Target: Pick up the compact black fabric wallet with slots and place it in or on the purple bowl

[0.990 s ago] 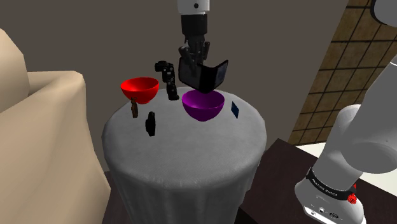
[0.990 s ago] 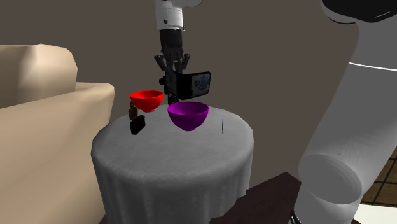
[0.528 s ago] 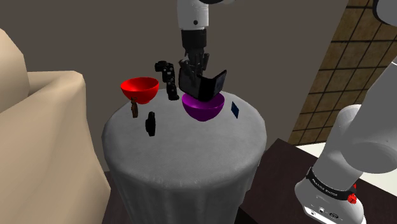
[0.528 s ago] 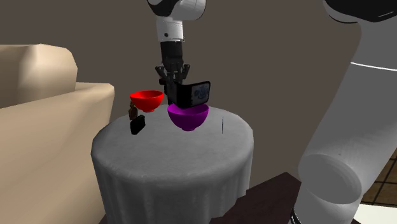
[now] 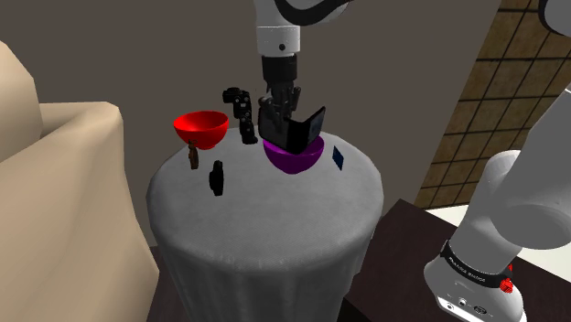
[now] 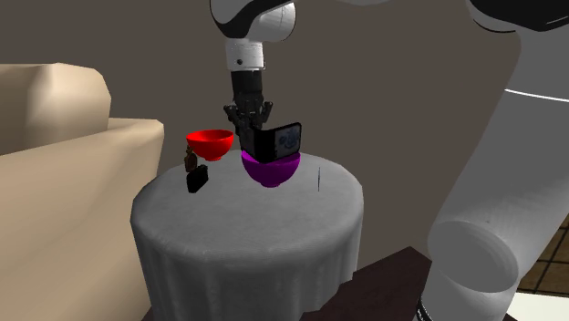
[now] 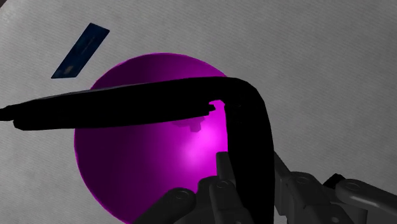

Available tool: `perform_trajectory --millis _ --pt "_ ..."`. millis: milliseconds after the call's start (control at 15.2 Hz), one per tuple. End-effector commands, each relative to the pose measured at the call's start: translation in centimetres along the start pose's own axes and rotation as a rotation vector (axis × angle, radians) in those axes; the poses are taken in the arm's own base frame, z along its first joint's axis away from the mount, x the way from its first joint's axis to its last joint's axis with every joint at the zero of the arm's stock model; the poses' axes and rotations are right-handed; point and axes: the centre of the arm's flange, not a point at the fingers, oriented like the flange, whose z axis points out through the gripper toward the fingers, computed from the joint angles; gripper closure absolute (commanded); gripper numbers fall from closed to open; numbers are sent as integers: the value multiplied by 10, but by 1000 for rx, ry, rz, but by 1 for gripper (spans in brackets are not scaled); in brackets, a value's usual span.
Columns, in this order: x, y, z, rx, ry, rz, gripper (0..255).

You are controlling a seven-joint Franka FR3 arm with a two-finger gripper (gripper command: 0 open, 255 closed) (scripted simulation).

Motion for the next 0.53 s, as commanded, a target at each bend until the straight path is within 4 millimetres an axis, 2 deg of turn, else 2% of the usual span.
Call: perform_trajectory --millis 0,198,264,462 --pt "0 0 3 0 -5 0 255" --pt "0 0 3 0 -5 0 255" --pt "0 0 3 0 -5 0 0" --pt "1 0 3 0 -5 0 0"
